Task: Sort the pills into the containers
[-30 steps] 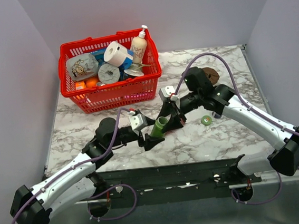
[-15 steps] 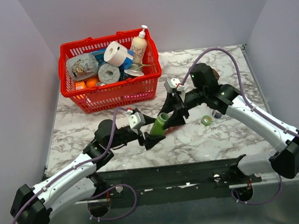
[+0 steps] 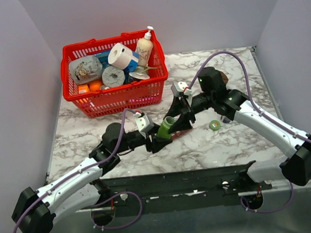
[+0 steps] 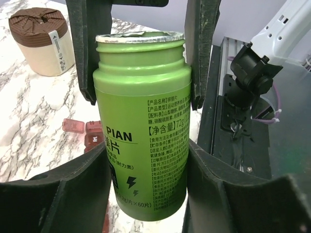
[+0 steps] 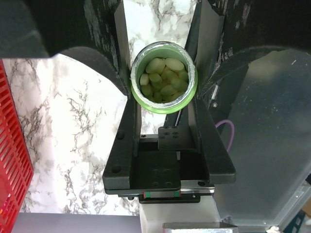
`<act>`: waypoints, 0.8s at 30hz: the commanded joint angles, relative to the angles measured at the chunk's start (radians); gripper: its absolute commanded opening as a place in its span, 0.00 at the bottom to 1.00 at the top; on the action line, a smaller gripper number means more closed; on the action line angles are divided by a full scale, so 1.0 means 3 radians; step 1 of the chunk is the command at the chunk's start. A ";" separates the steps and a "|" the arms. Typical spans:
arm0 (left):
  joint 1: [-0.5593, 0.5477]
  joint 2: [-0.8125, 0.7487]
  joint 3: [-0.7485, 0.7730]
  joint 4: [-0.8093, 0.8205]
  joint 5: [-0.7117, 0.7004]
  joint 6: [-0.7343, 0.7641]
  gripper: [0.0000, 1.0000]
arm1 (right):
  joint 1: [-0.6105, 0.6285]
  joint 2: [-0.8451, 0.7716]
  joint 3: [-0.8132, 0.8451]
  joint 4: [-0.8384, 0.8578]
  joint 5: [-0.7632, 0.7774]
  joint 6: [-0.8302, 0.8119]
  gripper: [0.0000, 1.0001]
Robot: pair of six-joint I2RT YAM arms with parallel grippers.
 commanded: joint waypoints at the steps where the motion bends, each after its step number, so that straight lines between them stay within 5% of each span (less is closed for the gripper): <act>1: 0.0009 0.0007 0.0129 0.0227 -0.0082 -0.0100 0.65 | 0.0022 -0.0098 -0.0069 0.0057 -0.0133 -0.0004 0.19; 7: 0.0010 -0.0084 0.0073 0.0355 -0.0139 -0.0167 0.80 | 0.0022 -0.0103 -0.0074 0.0057 -0.0128 -0.0019 0.19; 15: 0.0010 -0.0049 0.0088 0.0253 0.0004 -0.0121 0.69 | 0.0022 -0.0088 -0.0049 0.0057 -0.0159 0.0001 0.20; 24: 0.0010 -0.0013 0.0114 0.0130 -0.0006 -0.0055 0.76 | 0.0022 -0.0087 -0.0023 0.0057 -0.0159 0.0022 0.20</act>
